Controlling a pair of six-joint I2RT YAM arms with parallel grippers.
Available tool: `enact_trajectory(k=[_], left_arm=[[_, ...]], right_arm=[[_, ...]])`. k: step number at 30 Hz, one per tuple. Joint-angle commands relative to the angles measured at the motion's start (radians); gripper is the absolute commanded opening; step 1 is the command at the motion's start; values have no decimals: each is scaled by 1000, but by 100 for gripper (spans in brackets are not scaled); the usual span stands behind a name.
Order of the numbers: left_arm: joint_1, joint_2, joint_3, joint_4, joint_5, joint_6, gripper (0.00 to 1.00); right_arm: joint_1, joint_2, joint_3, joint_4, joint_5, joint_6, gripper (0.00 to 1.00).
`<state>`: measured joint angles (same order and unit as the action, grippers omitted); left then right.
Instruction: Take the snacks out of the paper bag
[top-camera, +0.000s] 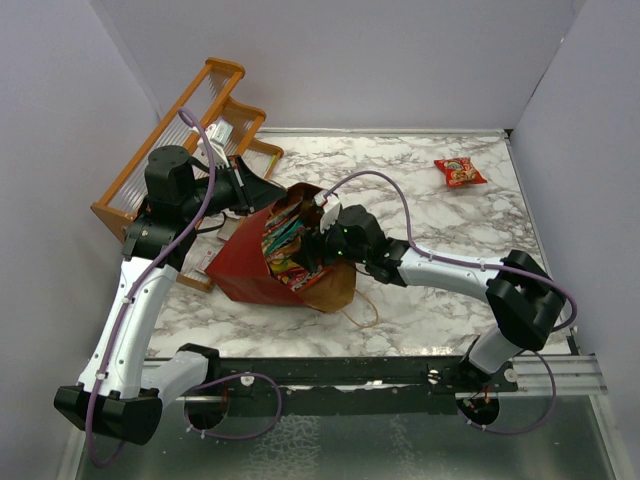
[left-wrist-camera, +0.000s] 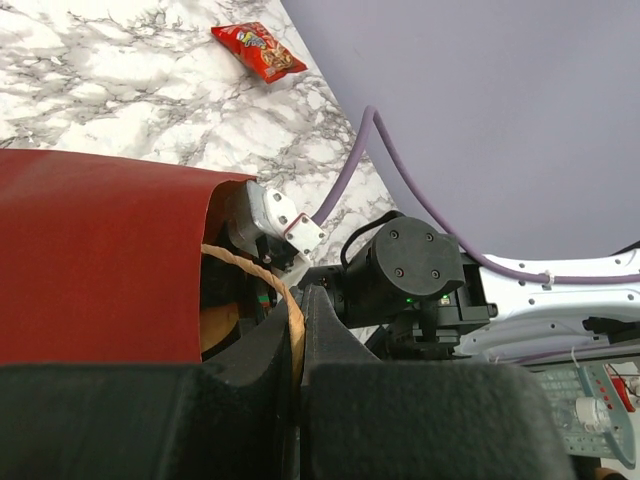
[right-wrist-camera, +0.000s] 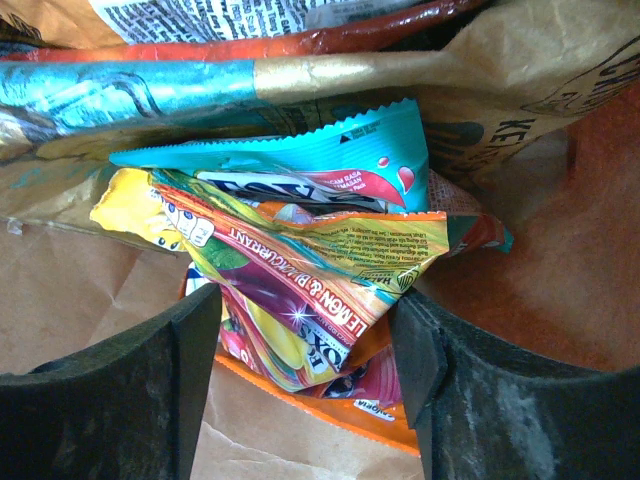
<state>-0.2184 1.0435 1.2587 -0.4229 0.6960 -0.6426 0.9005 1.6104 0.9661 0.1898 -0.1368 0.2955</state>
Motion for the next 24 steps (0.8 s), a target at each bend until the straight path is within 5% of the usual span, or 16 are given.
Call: enact_trajectory(k=[1,4,11,24], left_arm=[[-2,-14,-6,42,28,-8,0],[-2,-14,-2,34,24,-2,0],[-2,-17,-10,6,0,12,0],[-2,-30,-6,-53,-49,44,0]], right_arm=[[6,7,-16,73,-30,5,56],[6,5,-20,78,-27,2,46],[6,-33,4,45,-47,46,5],[6,-265,-46,-29,-45,166,1]])
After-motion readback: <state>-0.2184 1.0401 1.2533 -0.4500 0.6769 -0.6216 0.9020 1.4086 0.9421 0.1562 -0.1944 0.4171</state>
